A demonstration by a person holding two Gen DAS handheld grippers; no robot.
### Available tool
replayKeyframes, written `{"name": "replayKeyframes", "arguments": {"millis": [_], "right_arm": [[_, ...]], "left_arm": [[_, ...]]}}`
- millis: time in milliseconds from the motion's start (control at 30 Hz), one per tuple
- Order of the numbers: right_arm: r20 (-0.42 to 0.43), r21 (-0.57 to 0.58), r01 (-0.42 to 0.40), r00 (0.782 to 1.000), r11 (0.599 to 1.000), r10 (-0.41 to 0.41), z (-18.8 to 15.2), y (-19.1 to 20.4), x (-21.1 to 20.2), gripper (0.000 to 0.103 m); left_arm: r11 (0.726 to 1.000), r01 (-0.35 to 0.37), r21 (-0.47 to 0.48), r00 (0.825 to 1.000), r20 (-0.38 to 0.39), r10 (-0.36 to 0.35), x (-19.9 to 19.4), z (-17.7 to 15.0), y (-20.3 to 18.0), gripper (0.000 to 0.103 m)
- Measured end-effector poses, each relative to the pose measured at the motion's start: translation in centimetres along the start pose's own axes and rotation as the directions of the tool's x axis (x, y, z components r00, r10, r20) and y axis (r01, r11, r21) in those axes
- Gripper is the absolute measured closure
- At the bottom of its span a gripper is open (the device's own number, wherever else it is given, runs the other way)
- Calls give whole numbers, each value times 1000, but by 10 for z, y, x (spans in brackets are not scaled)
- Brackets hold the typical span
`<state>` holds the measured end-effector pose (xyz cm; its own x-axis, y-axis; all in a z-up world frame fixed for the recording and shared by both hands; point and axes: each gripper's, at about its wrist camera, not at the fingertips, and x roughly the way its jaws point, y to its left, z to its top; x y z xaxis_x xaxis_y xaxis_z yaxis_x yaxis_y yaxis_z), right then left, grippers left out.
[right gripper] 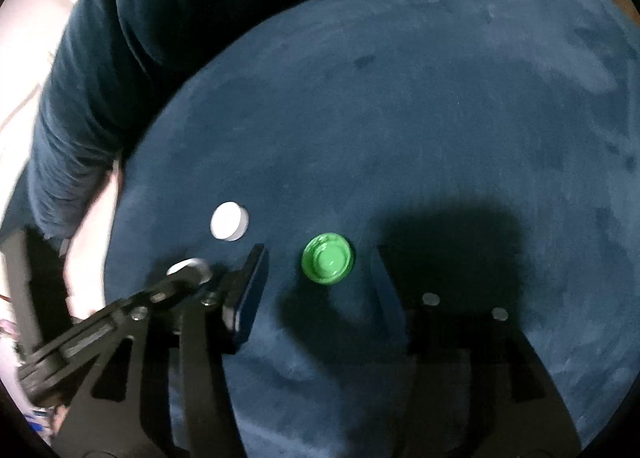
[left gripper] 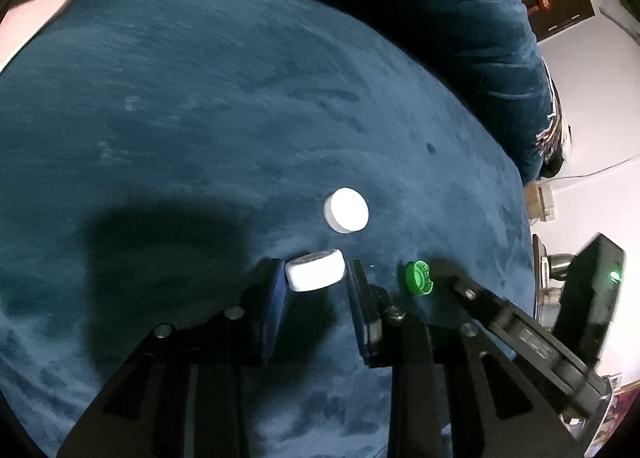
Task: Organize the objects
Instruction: 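Grasp the green cap with the right gripper while the left grasps a white cap, then carry the green and white caps to the basket and open both grippers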
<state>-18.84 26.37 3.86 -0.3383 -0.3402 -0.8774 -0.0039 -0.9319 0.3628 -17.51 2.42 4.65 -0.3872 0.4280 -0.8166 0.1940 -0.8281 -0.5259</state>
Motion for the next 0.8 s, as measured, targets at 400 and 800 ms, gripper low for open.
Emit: {"name": "replayKeyframes", "arguments": {"millis": [400,800], "right_arm": [[-7,-126,-4,1000,992,3,-4,40,16,72],[-99,-316,-253,967,914,233,-57,171,-9,72]], "left_arm": [[1000,-12,-3,998,66,12,-52,2,21,71],[990,-113,-87,952,275,133,-197,-36,100,72]]}}
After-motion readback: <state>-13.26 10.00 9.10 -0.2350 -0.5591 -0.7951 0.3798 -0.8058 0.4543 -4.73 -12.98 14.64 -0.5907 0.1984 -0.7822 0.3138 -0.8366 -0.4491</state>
